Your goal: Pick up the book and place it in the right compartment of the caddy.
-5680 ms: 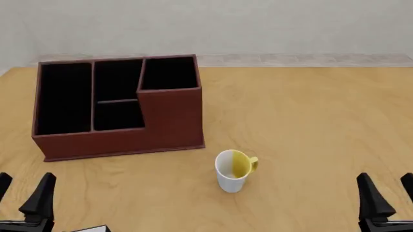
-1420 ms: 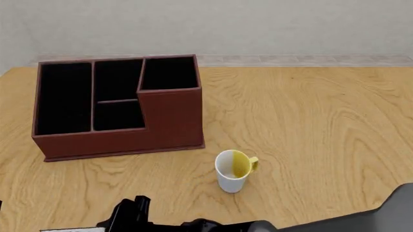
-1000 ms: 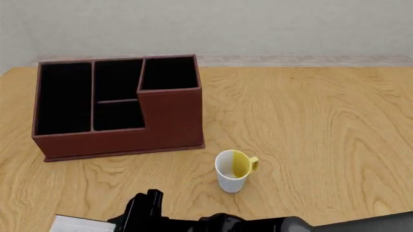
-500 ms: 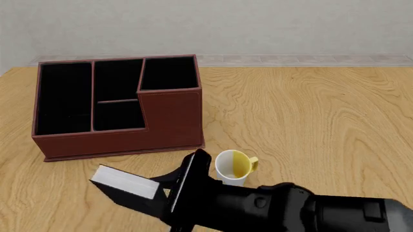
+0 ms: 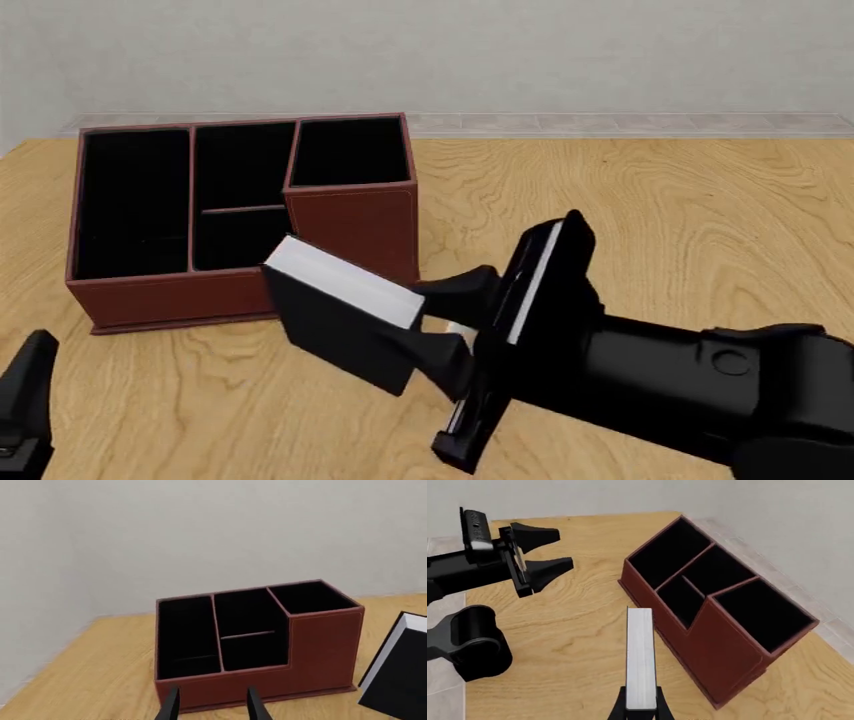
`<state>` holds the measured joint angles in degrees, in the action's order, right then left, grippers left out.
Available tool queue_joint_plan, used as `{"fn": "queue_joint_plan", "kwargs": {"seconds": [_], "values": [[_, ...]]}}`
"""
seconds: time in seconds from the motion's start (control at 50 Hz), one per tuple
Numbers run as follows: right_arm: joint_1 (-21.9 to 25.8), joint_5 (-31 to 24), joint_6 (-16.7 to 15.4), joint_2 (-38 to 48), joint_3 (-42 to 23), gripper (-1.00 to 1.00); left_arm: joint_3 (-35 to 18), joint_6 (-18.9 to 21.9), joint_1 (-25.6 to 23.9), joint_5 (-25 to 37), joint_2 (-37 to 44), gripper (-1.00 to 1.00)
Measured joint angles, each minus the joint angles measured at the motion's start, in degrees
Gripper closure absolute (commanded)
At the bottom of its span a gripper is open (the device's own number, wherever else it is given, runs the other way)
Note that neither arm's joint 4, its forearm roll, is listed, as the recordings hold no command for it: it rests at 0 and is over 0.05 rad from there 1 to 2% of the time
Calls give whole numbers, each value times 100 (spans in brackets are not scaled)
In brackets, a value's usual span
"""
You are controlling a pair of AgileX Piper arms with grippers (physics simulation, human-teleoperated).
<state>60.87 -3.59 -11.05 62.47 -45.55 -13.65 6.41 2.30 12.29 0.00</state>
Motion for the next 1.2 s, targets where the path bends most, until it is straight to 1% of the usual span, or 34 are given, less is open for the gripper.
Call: {"fn": "queue_joint_plan", "kwargs": {"seconds": [0.16,0.32,0.7,0.88,1.04,1.2], "values": [[-200,-464,6,-336,-249,100,393,49,-169,-244,0,-100],[-373,-852,3,-489,-533,100,703,95,-441,-383,0,-100],[-707,-1746,-57,-353,-1547,100,1131,213,-956,-681,0,-100],[-882,-2253,-55,-186,-2158,100,1260,260,-1067,-833,0,-100],[-1056,-2761,-12,45,-2854,100,1301,287,-1156,-905,0,-100],[-1269,-3183,103,352,-3567,100,1306,302,-1232,-939,0,-100]]}}
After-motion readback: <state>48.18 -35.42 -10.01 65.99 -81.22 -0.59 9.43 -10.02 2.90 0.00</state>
